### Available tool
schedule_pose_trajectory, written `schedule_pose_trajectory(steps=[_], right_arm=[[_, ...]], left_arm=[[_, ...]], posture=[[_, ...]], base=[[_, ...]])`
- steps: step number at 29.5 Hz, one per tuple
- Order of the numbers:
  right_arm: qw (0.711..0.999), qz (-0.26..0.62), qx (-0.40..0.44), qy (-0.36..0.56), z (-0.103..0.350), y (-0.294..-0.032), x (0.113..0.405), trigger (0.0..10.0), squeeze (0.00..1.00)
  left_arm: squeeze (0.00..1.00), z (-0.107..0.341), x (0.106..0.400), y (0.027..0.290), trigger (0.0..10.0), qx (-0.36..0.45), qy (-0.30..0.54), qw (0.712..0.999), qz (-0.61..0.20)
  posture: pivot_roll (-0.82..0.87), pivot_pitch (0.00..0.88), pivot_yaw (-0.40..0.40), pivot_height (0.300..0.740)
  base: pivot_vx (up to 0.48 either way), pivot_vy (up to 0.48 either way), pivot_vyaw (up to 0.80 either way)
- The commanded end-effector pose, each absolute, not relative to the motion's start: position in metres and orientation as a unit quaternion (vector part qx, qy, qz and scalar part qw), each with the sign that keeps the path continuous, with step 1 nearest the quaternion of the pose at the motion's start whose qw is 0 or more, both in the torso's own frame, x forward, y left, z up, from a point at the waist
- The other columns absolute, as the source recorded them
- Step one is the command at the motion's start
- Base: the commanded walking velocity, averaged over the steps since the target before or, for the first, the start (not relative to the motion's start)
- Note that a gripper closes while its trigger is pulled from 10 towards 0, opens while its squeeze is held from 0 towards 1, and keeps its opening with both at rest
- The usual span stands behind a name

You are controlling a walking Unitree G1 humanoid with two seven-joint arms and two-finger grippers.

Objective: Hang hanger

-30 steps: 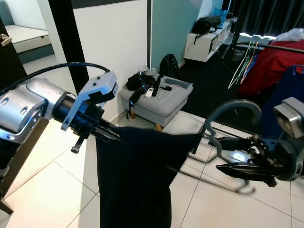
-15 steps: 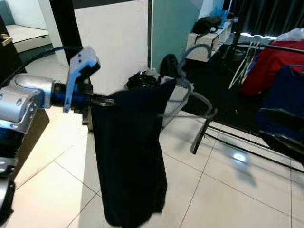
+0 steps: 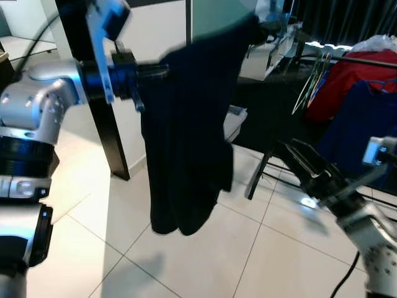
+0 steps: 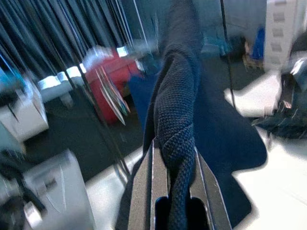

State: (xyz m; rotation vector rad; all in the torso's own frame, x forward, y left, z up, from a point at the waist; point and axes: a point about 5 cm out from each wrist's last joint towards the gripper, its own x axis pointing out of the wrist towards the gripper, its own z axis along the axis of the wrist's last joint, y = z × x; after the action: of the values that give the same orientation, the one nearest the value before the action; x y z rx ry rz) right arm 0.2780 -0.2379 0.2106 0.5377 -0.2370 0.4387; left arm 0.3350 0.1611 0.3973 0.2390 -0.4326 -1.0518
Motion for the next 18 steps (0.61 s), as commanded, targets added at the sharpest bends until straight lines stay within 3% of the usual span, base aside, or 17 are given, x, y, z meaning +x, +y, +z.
schedule_pose_trajectory(steps=[1, 5, 10, 12, 14, 18], right_arm=[[0.936, 0.18, 0.284, -0.107, 0.206, -0.243, 0.281, 10.0, 0.0], [0.932, 0.151, 0.317, -0.087, 0.198, -0.247, 0.284, 10.0, 0.0], [0.909, 0.174, 0.375, -0.056, 0.19, -0.229, 0.28, 10.0, 0.0], [0.896, 0.221, 0.382, -0.057, 0.196, -0.217, 0.276, 10.0, 0.0], [0.871, 0.348, 0.347, -0.023, 0.203, -0.18, 0.261, 10.0, 0.0], [0.868, 0.36, 0.343, -0.014, 0.203, -0.175, 0.259, 10.0, 0.0]], left_arm=[[0.0, 0.407, 0.332, 0.162, 10.0, 0.1, -0.239, 0.83, -0.495], [0.0, 0.415, 0.326, 0.16, 10.0, 0.09, -0.266, 0.817, -0.503], [0.0, 0.426, 0.309, 0.148, 10.0, 0.07, -0.307, 0.787, -0.53], [0.0, 0.425, 0.307, 0.143, 10.0, 0.068, -0.308, 0.783, -0.537], [0.0, 0.417, 0.301, 0.127, 10.0, 0.059, -0.302, 0.77, -0.559], [0.0, 0.416, 0.3, 0.124, 10.0, 0.056, -0.301, 0.767, -0.564]], posture=[[-0.06, 0.0, 0.014, 0.74], [-0.07, 0.0, 0.017, 0.74], [-0.07, 0.0, 0.019, 0.74], [-0.07, 0.0, 0.018, 0.74], [-0.07, 0.0, 0.017, 0.74], [-0.07, 0.0, 0.017, 0.74]], base=[[0.0, 0.0, 0.0], [0.0, 0.0, 0.0], [0.0, 0.0, 0.0], [0.0, 0.0, 0.0], [0.0, 0.0, 0.0], [0.0, 0.0, 0.0]])
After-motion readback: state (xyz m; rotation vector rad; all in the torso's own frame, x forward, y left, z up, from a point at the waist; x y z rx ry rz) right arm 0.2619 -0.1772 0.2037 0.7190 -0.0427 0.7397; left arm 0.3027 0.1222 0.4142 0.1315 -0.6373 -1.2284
